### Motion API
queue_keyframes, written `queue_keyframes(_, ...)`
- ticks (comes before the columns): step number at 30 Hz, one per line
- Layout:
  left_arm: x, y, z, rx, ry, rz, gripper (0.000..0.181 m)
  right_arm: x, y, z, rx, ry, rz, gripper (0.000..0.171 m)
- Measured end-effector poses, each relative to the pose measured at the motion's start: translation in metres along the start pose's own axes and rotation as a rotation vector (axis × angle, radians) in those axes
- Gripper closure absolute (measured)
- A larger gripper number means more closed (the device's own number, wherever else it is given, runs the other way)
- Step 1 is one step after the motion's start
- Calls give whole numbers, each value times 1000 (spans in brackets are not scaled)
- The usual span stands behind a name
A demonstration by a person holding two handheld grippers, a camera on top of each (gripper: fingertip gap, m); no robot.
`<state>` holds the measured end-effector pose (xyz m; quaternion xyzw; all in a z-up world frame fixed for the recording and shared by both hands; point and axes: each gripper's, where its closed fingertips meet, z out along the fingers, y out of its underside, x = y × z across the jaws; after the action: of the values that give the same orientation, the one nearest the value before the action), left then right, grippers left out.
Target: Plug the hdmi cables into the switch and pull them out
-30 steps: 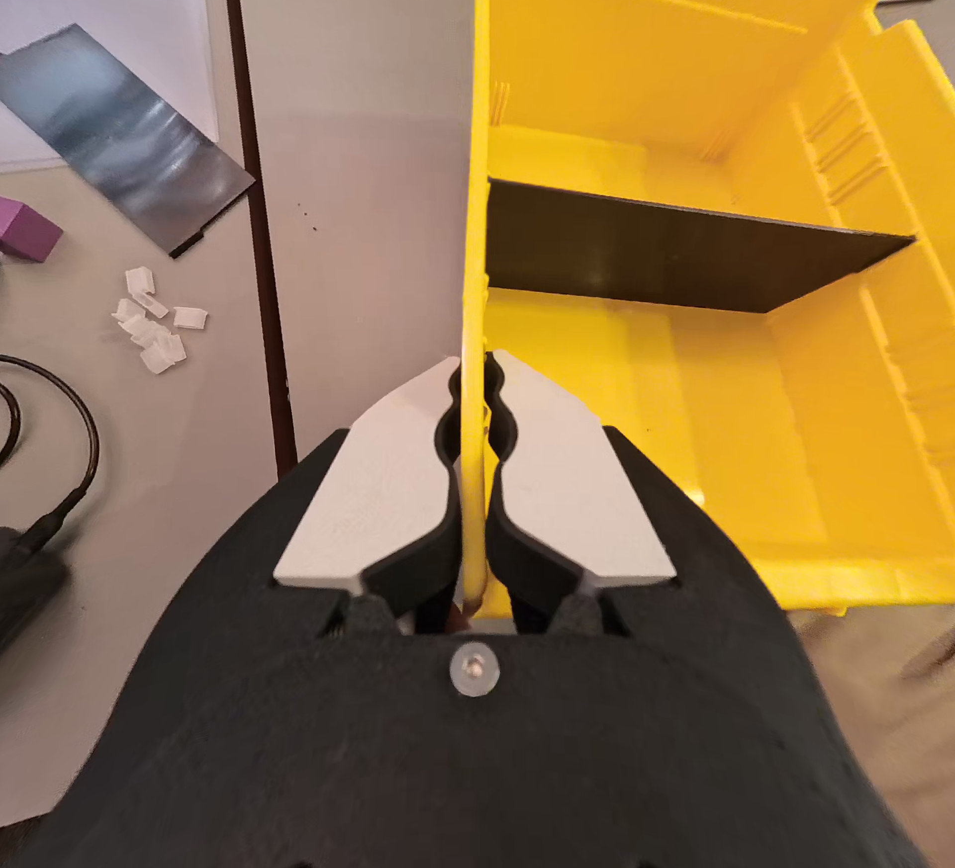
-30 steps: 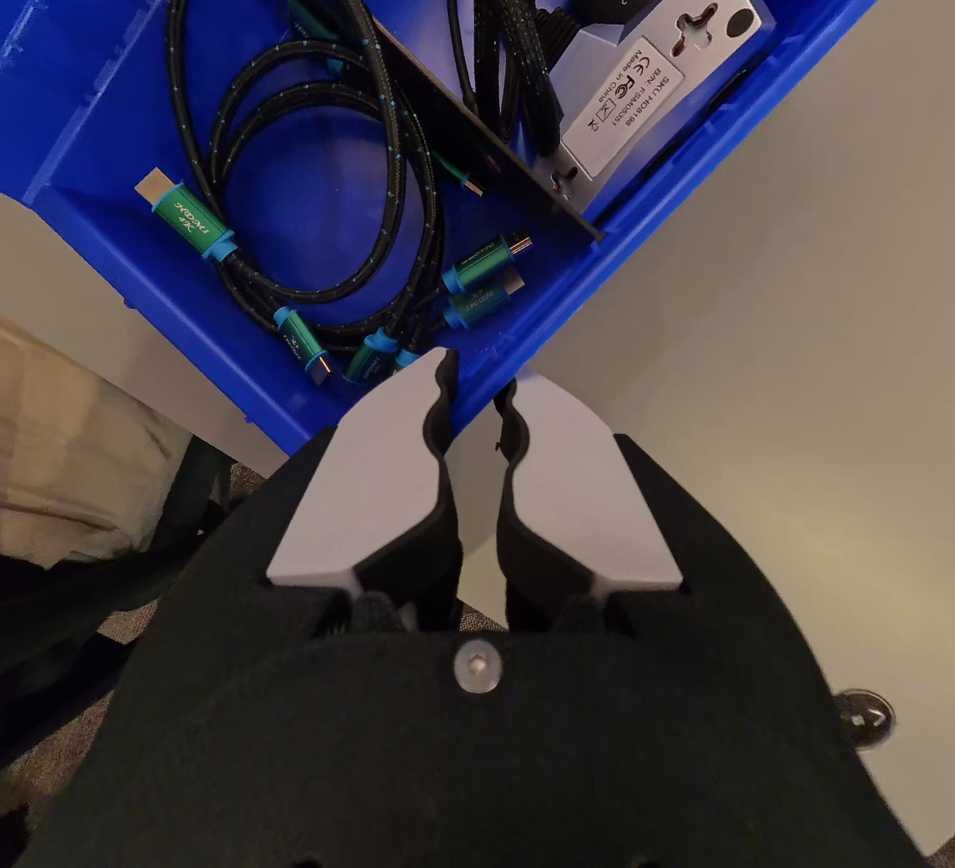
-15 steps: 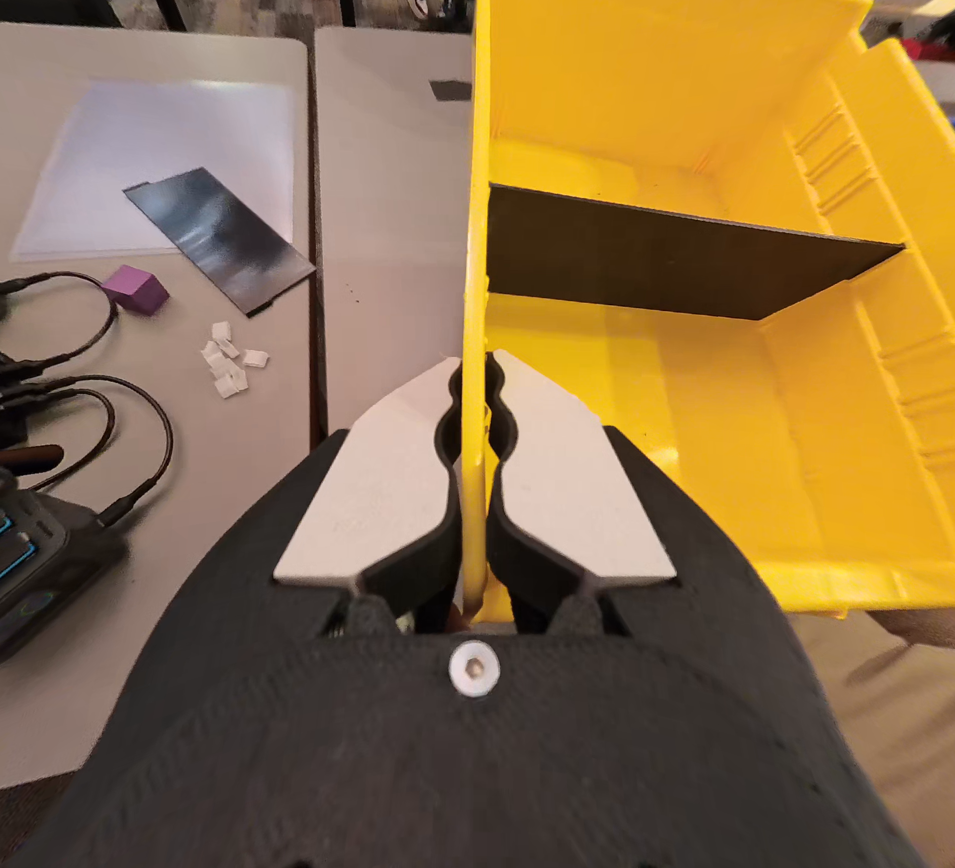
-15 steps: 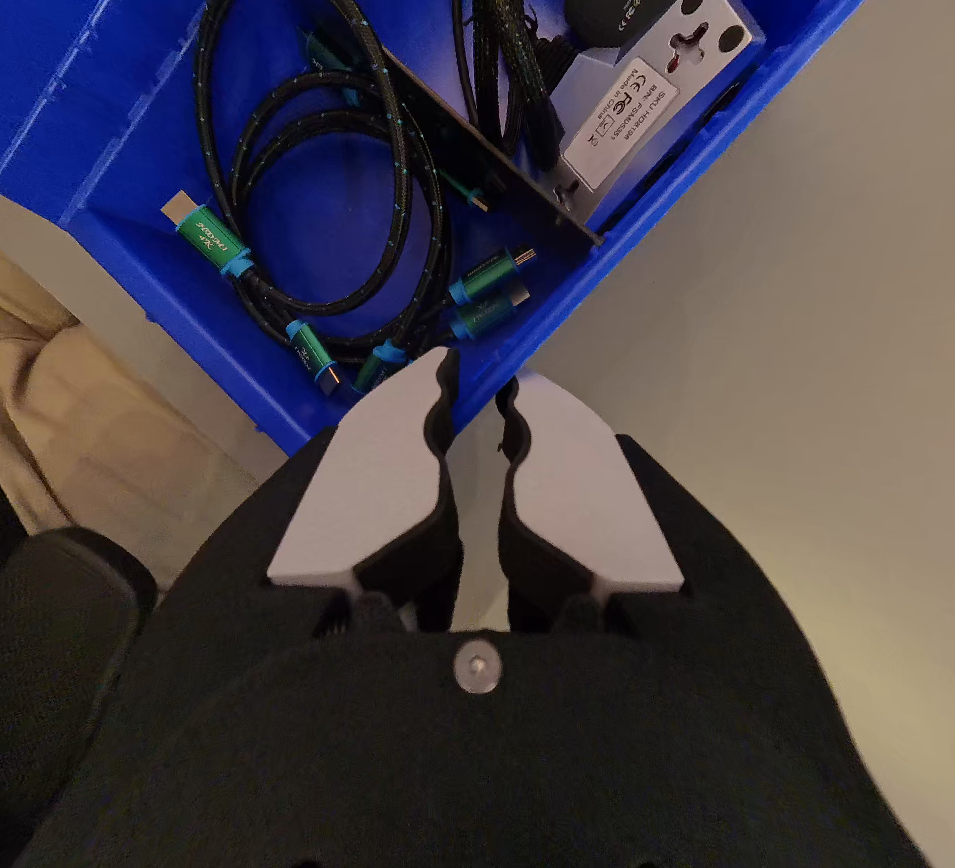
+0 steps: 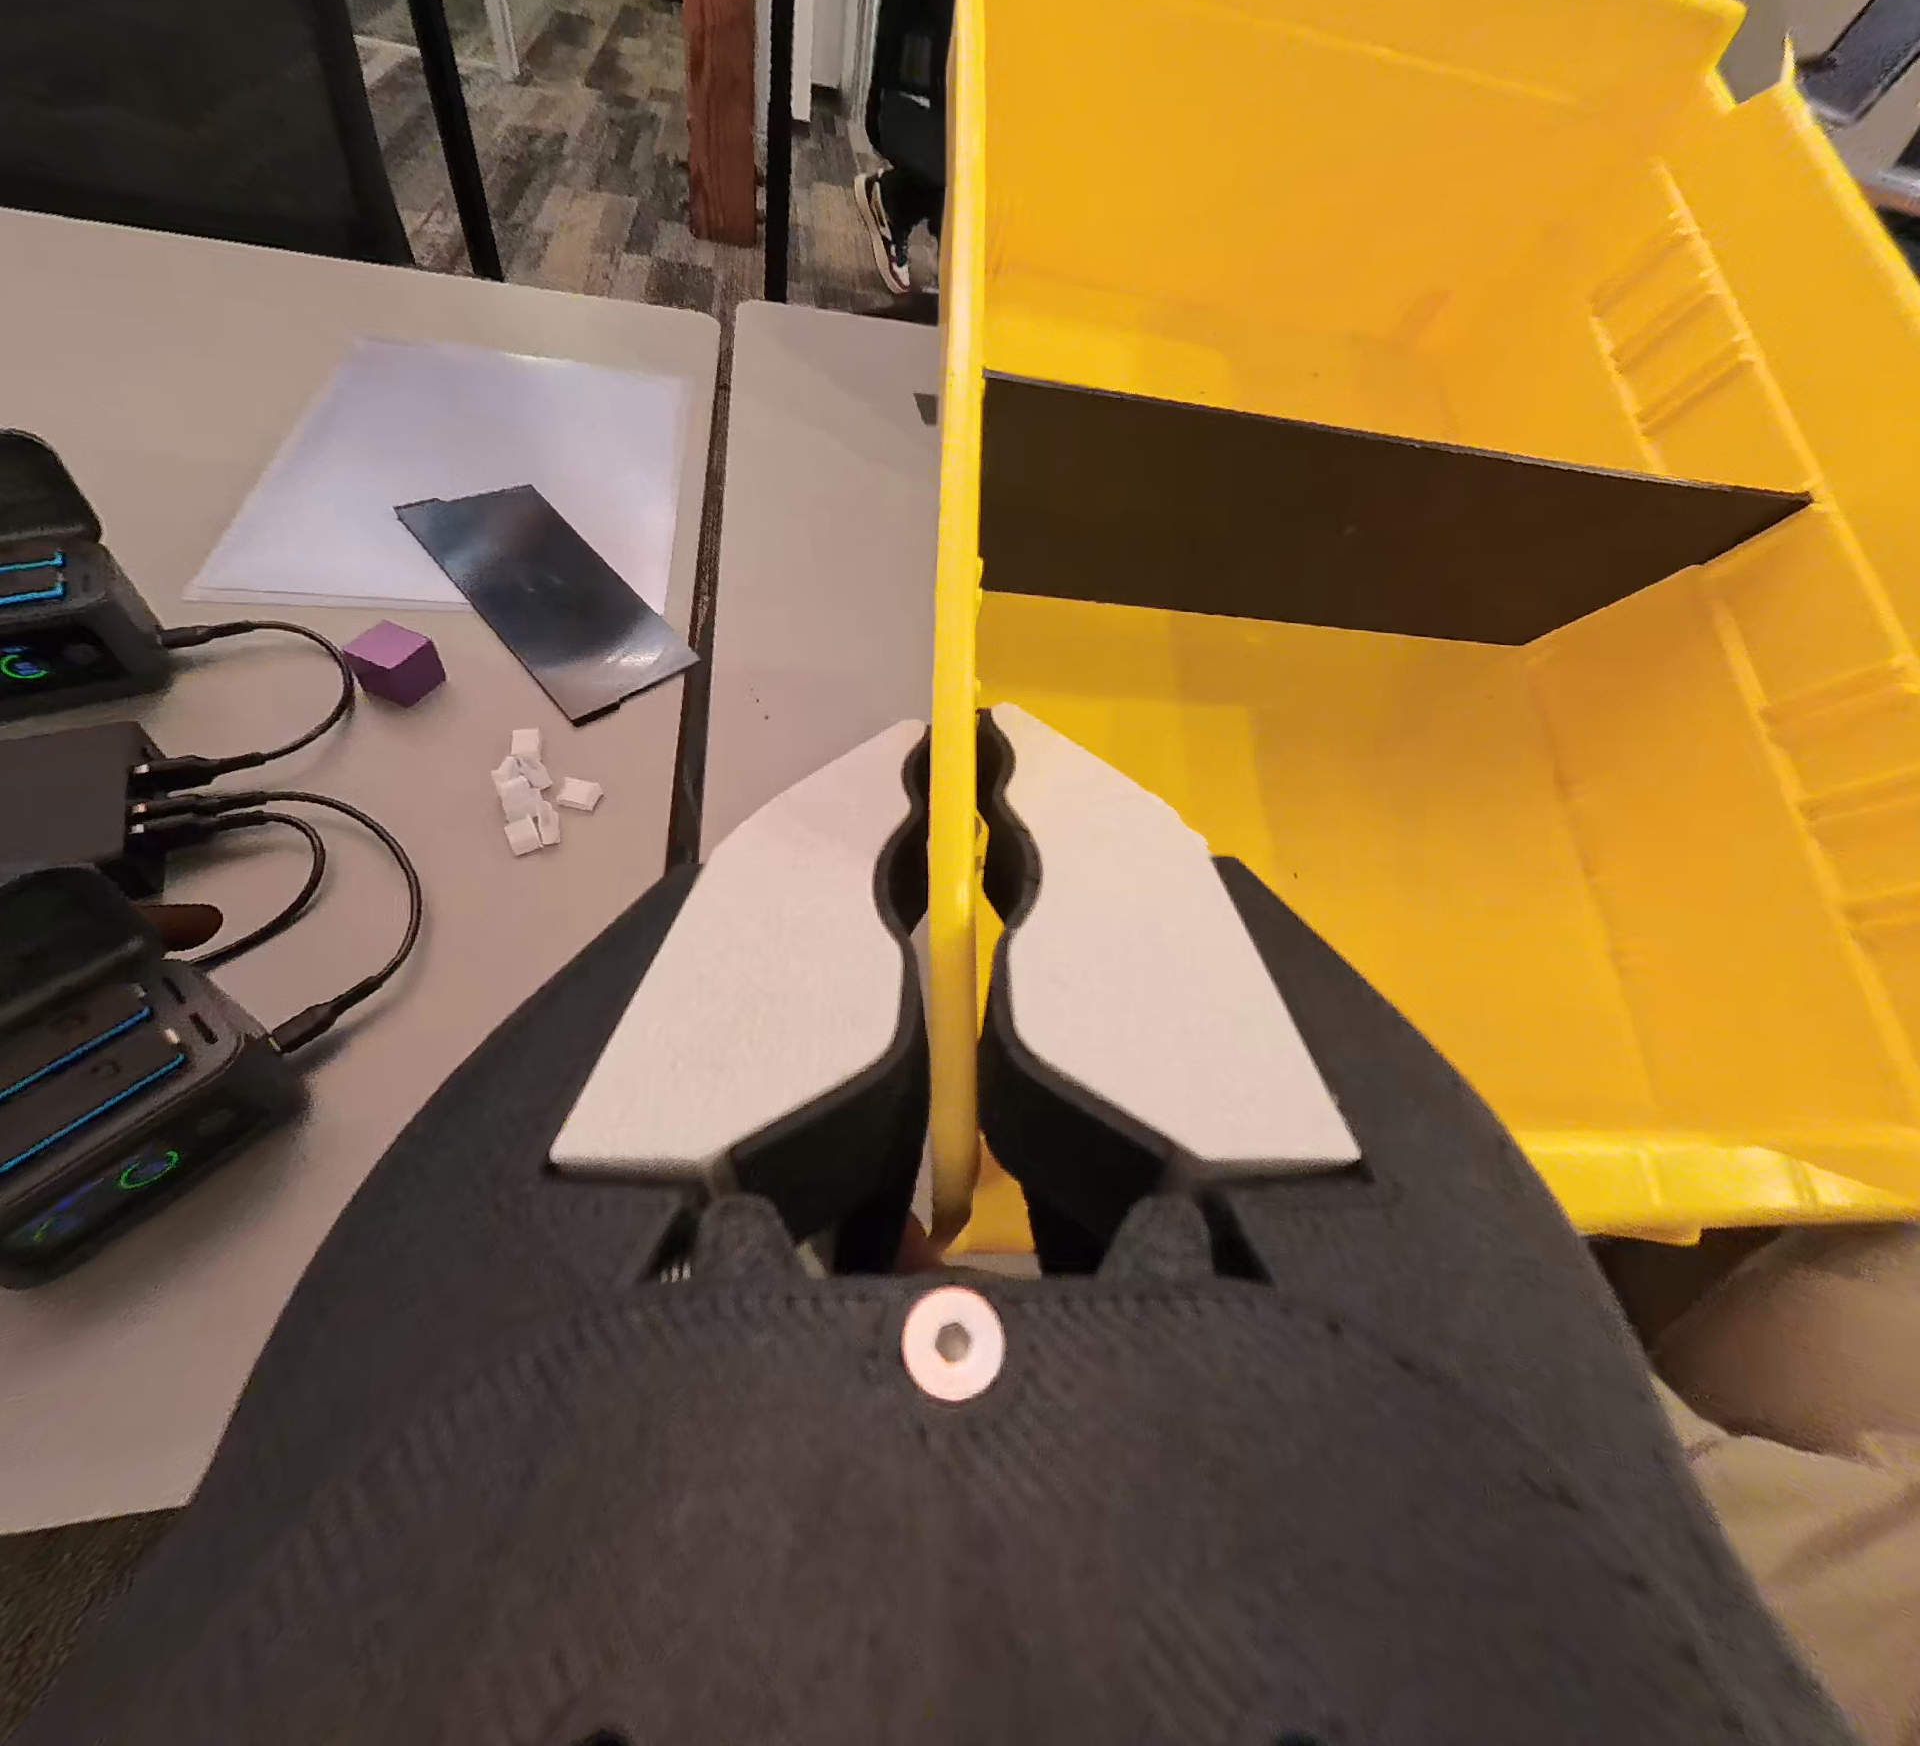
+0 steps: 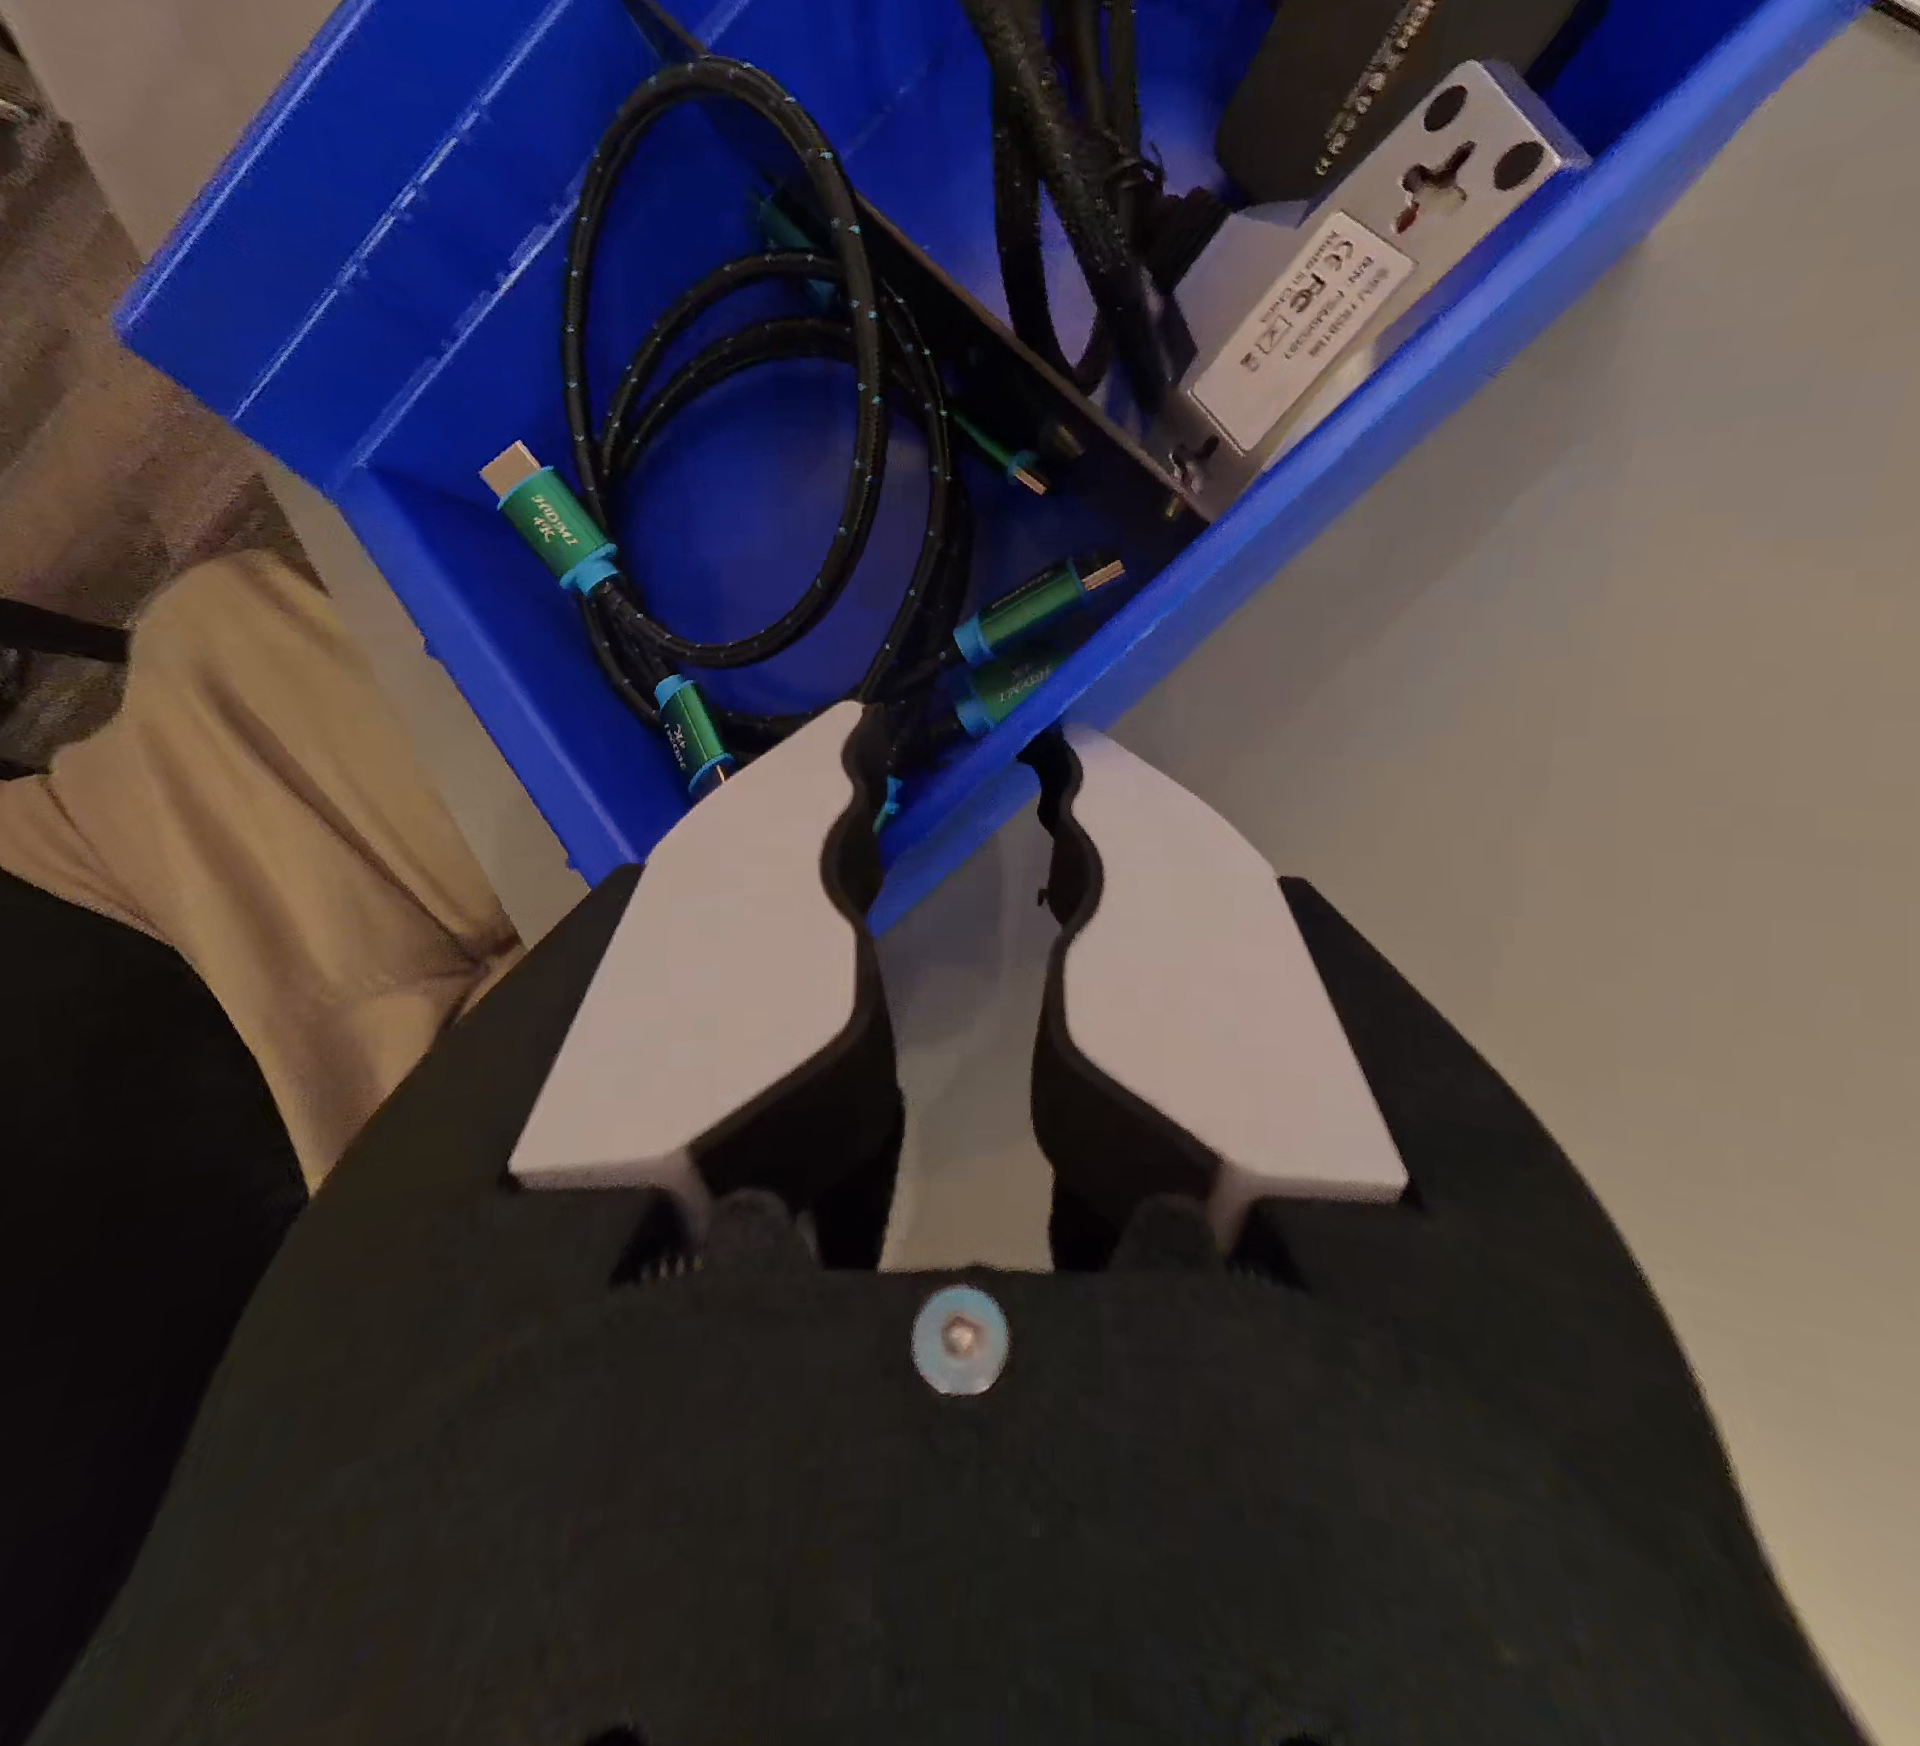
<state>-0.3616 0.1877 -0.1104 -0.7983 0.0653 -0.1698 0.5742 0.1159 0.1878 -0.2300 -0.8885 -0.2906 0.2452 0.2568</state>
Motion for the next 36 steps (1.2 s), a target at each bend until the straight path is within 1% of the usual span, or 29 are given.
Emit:
queue_keyframes(3,0,-5,-5,18,-1,1,176,-24,-20,27,-6,-47,-39,137)
queue_keyframes(7,8,-14,-8,48,15,3,176,-48,-49,60,1,-78,-83,133)
queue_keyframes(9,14,-18,-8,63,26,2,176,-60,-62,76,12,-122,-79,127)
queue_keyframes(10,19,-20,-8,68,35,2,176,-66,-68,83,22,-152,-72,121)
queue_keyframes(12,29,-24,-7,79,51,6,176,-75,-74,94,23,-185,-58,93)
queue_keyframes(13,36,-26,-6,84,58,7,176,-74,-77,93,43,-174,-56,85)
queue_keyframes(14,43,-28,-4,86,65,7,176,-71,-81,86,72,-157,-58,84)
queue_keyframes(16,60,-30,3,86,90,4,176,-65,-91,60,151,-151,-52,84)
queue_keyframes(19,98,-32,23,75,140,28,177,-58,-96,-2,298,-164,-41,86)
queue_keyframes(23,167,-33,63,73,197,123,176,-68,-72,-80,455,-198,-71,85)
queue_keyframes(26,226,-25,96,34,247,178,176,-68,-49,-127,635,-148,-74,90)
queue_keyframes(28,264,-17,116,-1,294,211,176,-71,-28,-141,673,-140,-39,86)
queue_keyframes(30,301,-8,133,-21,340,247,176,-64,-9,-146,663,-76,13,81)
queue_keyframes(31,318,-1,141,-38,353,278,176,-63,-1,-149,657,-76,41,79)
queue_keyframes(33,352,14,154,-71,397,303,176,-62,11,-155,672,-83,112,77)
queue_keyframes(34,367,22,158,-92,410,323,176,-58,18,-156,668,-71,138,73)
queue_keyframes(35,380,30,162,-103,412,350,176,-51,25,-158,664,-44,163,65)
queue_keyframes(36,390,37,166,-105,411,362,176,-44,32,-161,667,-25,185,66)
